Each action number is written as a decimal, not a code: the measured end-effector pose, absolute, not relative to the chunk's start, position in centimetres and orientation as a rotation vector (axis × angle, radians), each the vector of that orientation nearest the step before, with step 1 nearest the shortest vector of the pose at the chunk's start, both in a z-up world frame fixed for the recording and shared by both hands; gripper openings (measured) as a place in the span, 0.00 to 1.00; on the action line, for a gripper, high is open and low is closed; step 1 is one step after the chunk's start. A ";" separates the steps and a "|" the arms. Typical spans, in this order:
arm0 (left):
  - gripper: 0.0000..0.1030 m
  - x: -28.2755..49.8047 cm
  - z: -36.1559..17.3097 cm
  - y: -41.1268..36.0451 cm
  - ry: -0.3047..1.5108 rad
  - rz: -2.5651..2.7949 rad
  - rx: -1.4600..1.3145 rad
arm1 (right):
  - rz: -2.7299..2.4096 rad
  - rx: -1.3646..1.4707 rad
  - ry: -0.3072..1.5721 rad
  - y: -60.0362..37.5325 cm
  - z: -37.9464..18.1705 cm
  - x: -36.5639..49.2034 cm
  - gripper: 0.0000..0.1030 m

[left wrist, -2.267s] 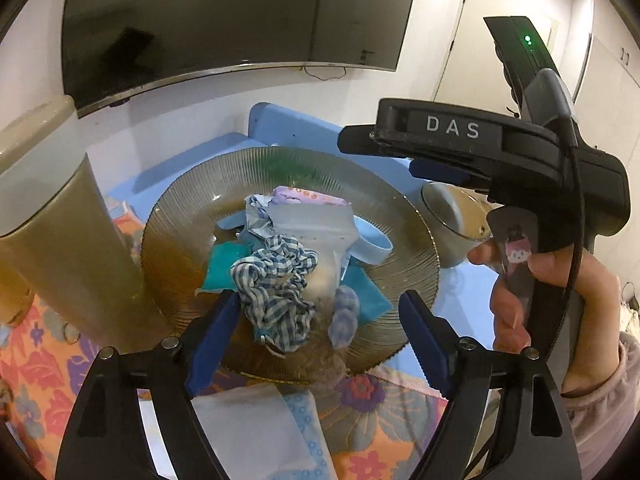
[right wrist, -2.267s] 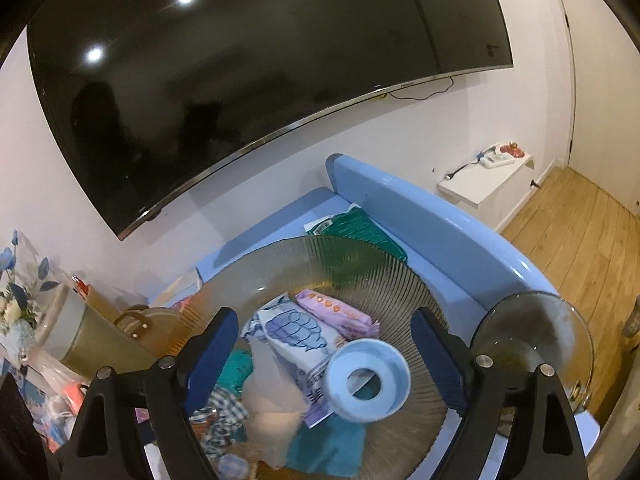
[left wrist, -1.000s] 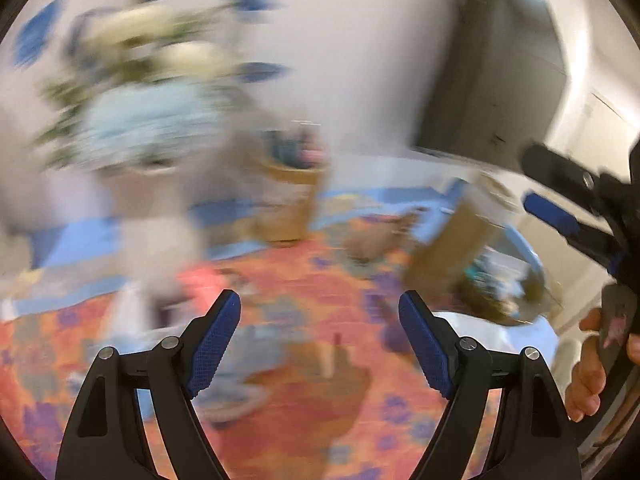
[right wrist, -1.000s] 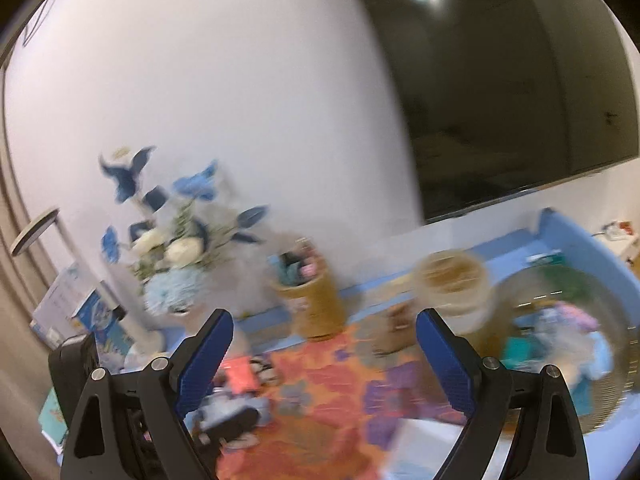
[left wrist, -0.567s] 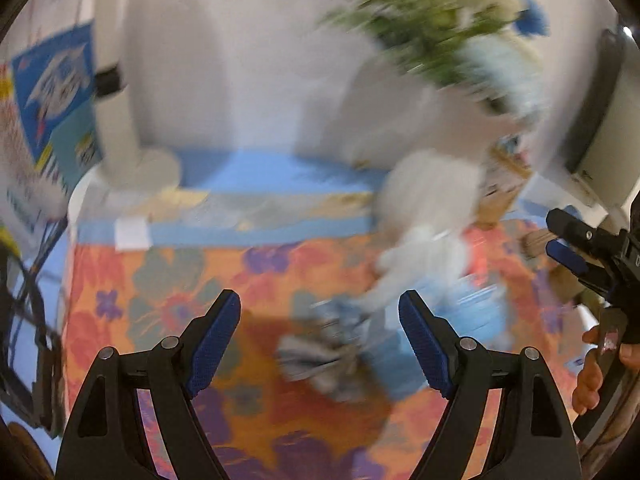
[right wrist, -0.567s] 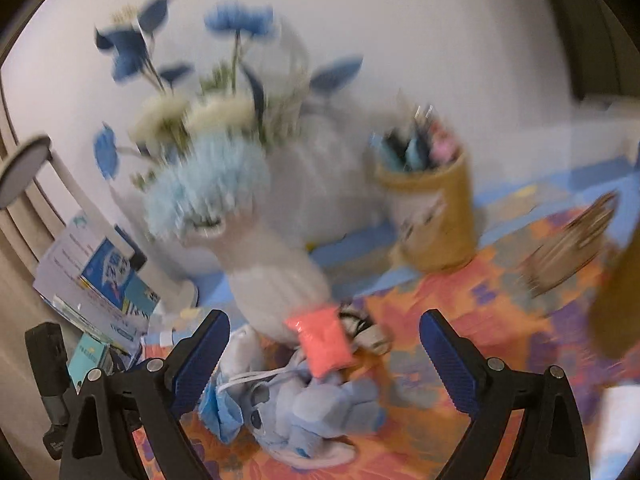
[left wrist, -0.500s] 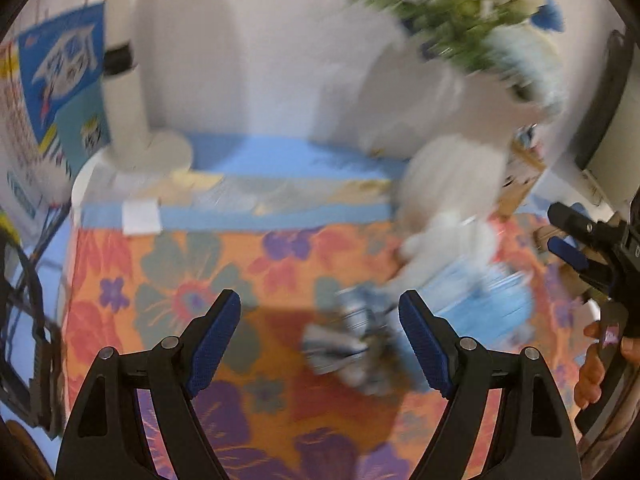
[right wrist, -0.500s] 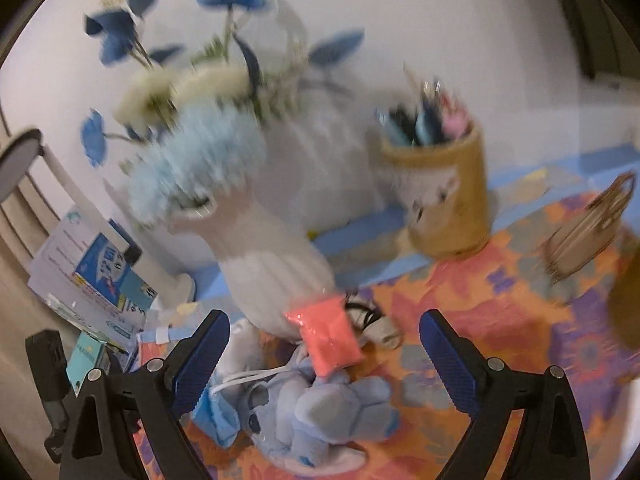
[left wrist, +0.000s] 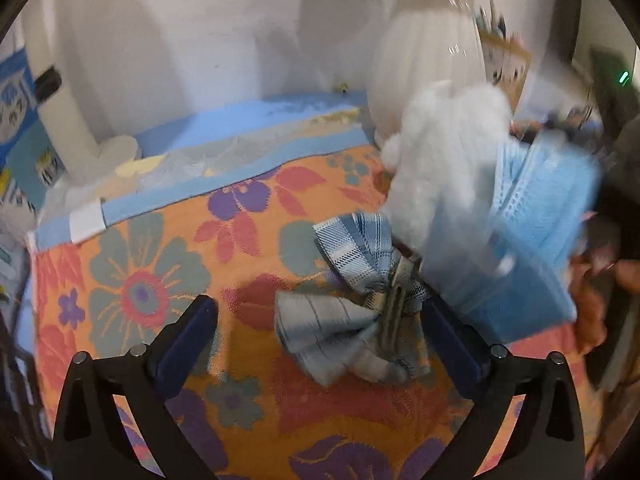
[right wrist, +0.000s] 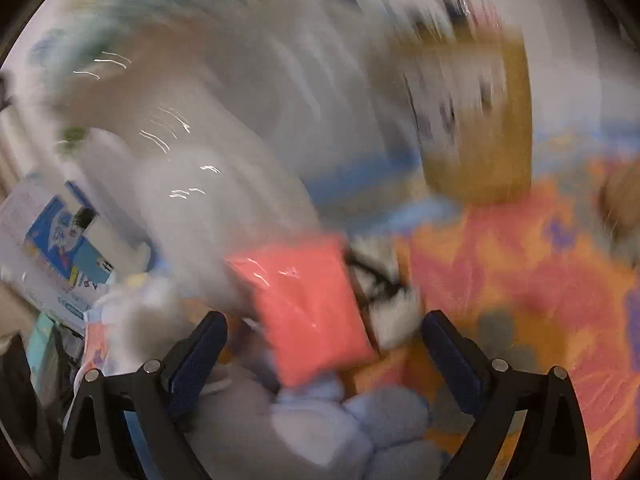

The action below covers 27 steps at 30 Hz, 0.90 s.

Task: Organize soft objects
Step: 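Grasp the checked bow with the left tool while the right tool grasps the pink bag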

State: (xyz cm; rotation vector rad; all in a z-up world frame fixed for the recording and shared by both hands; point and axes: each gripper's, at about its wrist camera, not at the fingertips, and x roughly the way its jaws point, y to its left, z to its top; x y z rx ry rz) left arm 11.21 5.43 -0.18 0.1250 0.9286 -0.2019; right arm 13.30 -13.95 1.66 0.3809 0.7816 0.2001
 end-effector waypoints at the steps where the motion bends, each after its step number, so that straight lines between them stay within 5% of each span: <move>1: 1.00 11.2 -0.2 5.5 0.928 -0.203 0.121 | 0.200 0.388 0.755 -14.1 1.9 13.0 0.98; 13: 0.98 11.2 0.2 6.4 0.900 -0.187 0.045 | 0.282 0.421 0.698 -14.5 2.8 12.1 0.97; 14: 0.87 11.3 0.2 6.5 0.895 -0.197 0.033 | 0.292 0.417 0.699 -14.4 2.9 12.1 0.94; 15: 0.71 11.2 0.4 6.6 0.881 -0.203 0.028 | 0.315 0.413 0.709 -14.2 2.8 12.3 0.78; 16: 0.42 11.0 0.6 6.4 0.863 -0.220 0.032 | 0.305 0.402 0.720 -14.0 2.8 12.5 0.58; 17: 0.32 10.8 0.7 6.0 0.854 -0.249 0.043 | 0.281 0.396 0.730 -13.9 2.7 12.5 0.49; 18: 0.28 10.8 0.8 5.6 0.853 -0.262 0.057 | 0.289 0.407 0.723 -14.0 2.8 12.4 0.37; 27: 0.27 8.7 2.3 10.8 0.710 -0.105 -0.183 | 0.323 0.463 0.581 -15.7 4.3 8.0 0.36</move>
